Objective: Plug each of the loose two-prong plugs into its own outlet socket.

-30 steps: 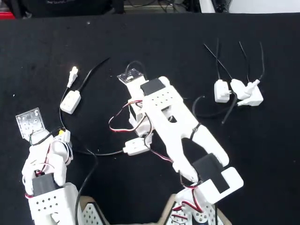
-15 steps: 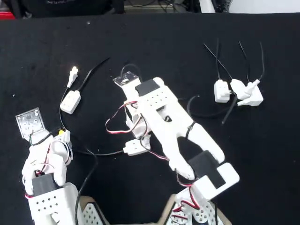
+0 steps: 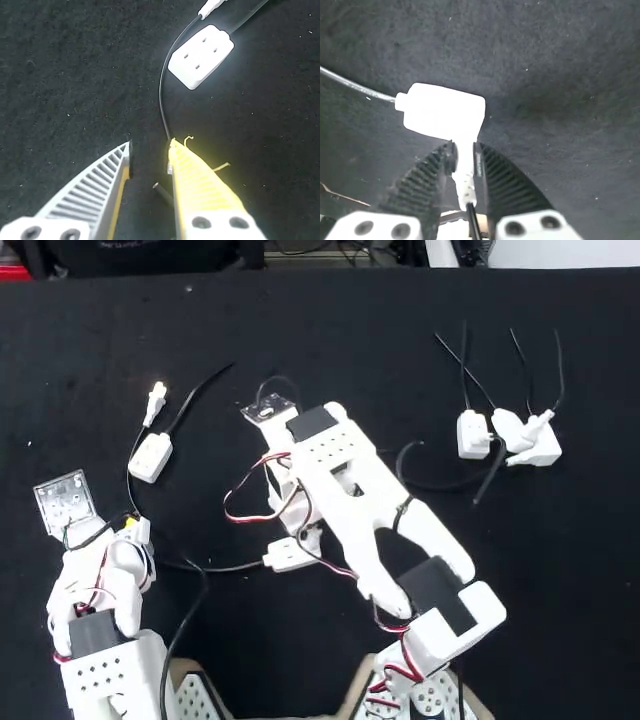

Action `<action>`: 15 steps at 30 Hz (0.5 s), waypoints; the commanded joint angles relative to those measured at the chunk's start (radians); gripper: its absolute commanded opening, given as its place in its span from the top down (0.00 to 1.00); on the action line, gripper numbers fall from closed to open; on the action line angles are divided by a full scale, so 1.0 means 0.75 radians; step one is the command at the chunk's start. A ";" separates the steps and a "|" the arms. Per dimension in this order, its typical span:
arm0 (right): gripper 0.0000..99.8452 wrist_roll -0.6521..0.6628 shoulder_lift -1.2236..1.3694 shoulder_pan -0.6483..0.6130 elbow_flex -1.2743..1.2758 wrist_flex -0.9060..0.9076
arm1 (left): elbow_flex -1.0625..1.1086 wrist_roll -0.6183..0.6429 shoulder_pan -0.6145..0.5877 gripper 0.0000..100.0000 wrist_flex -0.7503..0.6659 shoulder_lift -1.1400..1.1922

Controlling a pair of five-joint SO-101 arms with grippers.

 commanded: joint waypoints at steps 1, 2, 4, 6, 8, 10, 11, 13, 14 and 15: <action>0.99 -0.084 0.005 0.023 -0.048 0.018 | -0.030 -0.010 -0.007 0.87 -0.016 -0.004; 0.99 -0.086 0.005 0.033 -0.048 0.018 | -0.030 -0.010 -0.007 0.87 -0.016 -0.004; 0.99 -0.090 0.005 0.043 -0.050 0.018 | -0.030 -0.010 -0.007 0.87 -0.016 -0.004; 0.99 -0.125 0.005 0.053 -0.050 0.018 | -0.030 -0.010 -0.007 0.87 -0.016 -0.004; 0.99 -0.143 0.005 0.057 -0.050 0.023 | -0.030 -0.010 -0.007 0.87 -0.016 -0.004; 0.99 -0.143 0.005 0.061 -0.050 0.027 | -0.030 -0.010 -0.007 0.87 -0.016 -0.004; 0.99 -0.143 0.005 0.063 -0.050 0.027 | -0.030 -0.010 -0.007 0.87 -0.016 -0.004; 0.99 -0.143 0.005 0.063 -0.050 0.027 | -0.030 -0.010 -0.007 0.87 -0.016 -0.004; 0.99 -0.145 0.005 0.063 -0.050 0.027 | -0.030 -0.010 -0.007 0.87 -0.016 -0.004; 0.99 -0.149 0.005 0.063 -0.050 0.027 | -0.030 -0.010 -0.007 0.87 -0.016 -0.004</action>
